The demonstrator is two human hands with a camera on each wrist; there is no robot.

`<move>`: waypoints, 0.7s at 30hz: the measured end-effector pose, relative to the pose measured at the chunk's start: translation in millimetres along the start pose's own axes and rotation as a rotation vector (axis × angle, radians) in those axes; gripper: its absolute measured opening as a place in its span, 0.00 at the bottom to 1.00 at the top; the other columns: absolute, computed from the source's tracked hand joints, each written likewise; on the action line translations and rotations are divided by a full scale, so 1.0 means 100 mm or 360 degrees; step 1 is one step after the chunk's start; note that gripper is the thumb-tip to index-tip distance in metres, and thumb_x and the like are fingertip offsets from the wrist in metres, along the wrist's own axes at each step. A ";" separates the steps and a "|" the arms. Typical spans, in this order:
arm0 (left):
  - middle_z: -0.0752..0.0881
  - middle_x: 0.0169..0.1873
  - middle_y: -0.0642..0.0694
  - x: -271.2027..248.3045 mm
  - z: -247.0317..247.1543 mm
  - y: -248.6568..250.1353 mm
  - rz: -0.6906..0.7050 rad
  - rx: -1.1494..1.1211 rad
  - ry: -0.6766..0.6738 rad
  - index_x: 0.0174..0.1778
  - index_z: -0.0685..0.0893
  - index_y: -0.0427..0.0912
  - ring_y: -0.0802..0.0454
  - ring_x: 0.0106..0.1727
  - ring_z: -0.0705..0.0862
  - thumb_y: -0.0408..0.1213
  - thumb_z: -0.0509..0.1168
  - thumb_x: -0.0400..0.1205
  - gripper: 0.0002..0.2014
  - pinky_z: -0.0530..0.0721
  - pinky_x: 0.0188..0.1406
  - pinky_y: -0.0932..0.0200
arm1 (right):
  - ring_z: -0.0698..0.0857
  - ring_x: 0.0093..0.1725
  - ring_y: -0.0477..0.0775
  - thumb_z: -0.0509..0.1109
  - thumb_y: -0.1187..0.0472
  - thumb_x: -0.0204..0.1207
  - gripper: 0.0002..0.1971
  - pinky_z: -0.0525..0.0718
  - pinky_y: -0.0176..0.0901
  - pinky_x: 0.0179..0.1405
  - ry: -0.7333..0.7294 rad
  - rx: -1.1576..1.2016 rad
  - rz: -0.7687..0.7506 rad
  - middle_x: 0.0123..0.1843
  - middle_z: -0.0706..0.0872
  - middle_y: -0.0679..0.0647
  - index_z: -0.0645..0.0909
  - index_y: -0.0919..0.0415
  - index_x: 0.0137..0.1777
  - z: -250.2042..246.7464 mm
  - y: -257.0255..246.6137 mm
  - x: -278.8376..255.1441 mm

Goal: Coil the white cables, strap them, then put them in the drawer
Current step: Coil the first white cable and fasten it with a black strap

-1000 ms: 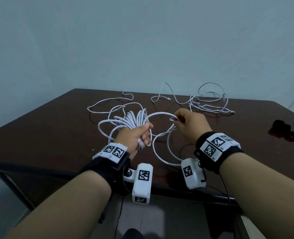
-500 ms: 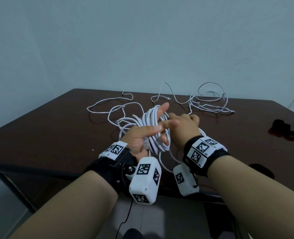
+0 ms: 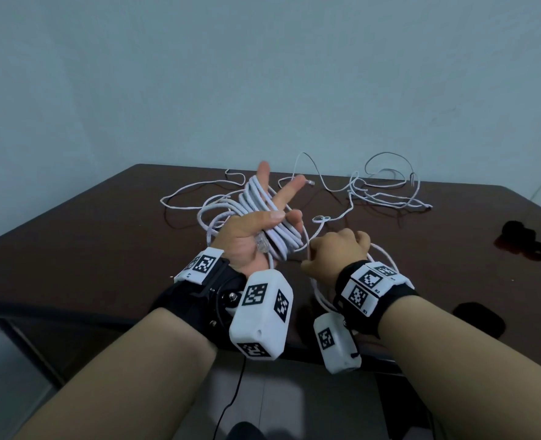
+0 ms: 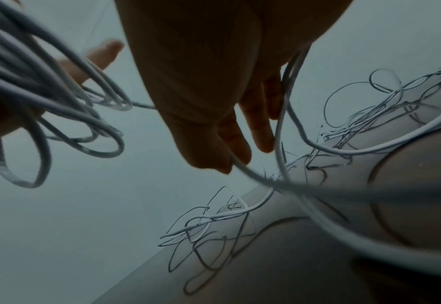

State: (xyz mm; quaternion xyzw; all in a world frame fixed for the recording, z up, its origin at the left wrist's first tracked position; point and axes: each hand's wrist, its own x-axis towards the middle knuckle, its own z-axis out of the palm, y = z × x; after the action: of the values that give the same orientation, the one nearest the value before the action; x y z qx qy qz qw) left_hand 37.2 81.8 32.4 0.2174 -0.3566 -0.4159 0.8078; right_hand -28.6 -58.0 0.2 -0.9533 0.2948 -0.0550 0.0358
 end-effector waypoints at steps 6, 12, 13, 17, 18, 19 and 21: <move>0.75 0.70 0.34 0.13 -0.01 0.06 0.0339 0.0210 0.0597 0.81 0.54 0.60 0.50 0.37 0.90 0.15 0.57 0.75 0.45 0.88 0.41 0.58 | 0.73 0.65 0.57 0.61 0.61 0.69 0.06 0.38 0.66 0.77 0.0009 -0.0084 -0.0360 0.46 0.84 0.51 0.79 0.51 0.41 0.06 -0.07 -0.09; 0.80 0.64 0.38 0.07 -0.29 -0.04 0.0193 0.0960 0.0853 0.81 0.47 0.62 0.56 0.36 0.88 0.15 0.56 0.80 0.45 0.83 0.31 0.63 | 0.82 0.55 0.56 0.62 0.60 0.76 0.08 0.60 0.49 0.64 0.0032 0.0147 -0.0710 0.48 0.88 0.51 0.82 0.51 0.49 -0.05 -0.05 -0.15; 0.82 0.61 0.39 0.05 -0.35 -0.06 0.0164 0.1086 0.0868 0.82 0.46 0.60 0.53 0.38 0.87 0.16 0.59 0.78 0.46 0.84 0.35 0.59 | 0.82 0.54 0.56 0.62 0.60 0.76 0.08 0.61 0.49 0.63 0.0067 0.0207 -0.0736 0.47 0.87 0.51 0.82 0.52 0.48 -0.09 -0.05 -0.15; 0.86 0.58 0.41 -0.05 -0.42 -0.17 -0.0042 0.1368 0.0773 0.80 0.56 0.64 0.38 0.59 0.84 0.20 0.65 0.73 0.46 0.82 0.61 0.44 | 0.79 0.43 0.50 0.63 0.67 0.74 0.11 0.71 0.39 0.50 0.0290 0.0623 -0.0702 0.39 0.81 0.47 0.85 0.56 0.48 -0.21 -0.02 -0.14; 0.86 0.60 0.41 -0.07 -0.44 -0.20 -0.0107 0.1421 0.0698 0.73 0.67 0.71 0.39 0.63 0.83 0.24 0.66 0.73 0.41 0.78 0.68 0.42 | 0.77 0.41 0.47 0.63 0.69 0.73 0.11 0.70 0.37 0.46 0.0311 0.0703 -0.0681 0.38 0.81 0.46 0.85 0.57 0.48 -0.23 -0.01 -0.13; 0.86 0.61 0.44 -0.09 -0.41 -0.20 -0.0183 0.1509 0.0631 0.64 0.76 0.75 0.43 0.65 0.82 0.29 0.67 0.71 0.35 0.74 0.72 0.41 | 0.76 0.38 0.45 0.63 0.69 0.72 0.12 0.69 0.35 0.42 0.0314 0.0754 -0.0668 0.36 0.80 0.45 0.85 0.57 0.47 -0.25 0.00 -0.11; 0.86 0.60 0.55 -0.11 -0.43 -0.19 -0.0335 0.1741 0.0538 0.68 0.77 0.70 0.54 0.69 0.79 0.41 0.69 0.68 0.31 0.68 0.77 0.45 | 0.75 0.31 0.40 0.63 0.70 0.72 0.12 0.69 0.34 0.37 0.0301 0.0825 -0.0639 0.31 0.78 0.43 0.84 0.56 0.46 -0.27 0.01 -0.10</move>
State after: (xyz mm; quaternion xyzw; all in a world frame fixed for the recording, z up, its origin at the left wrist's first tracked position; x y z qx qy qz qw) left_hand 55.5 82.4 -12.3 0.7008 -0.3621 -0.2089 0.5781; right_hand -40.5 -54.5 26.3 -0.9422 0.0796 -0.2221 0.2378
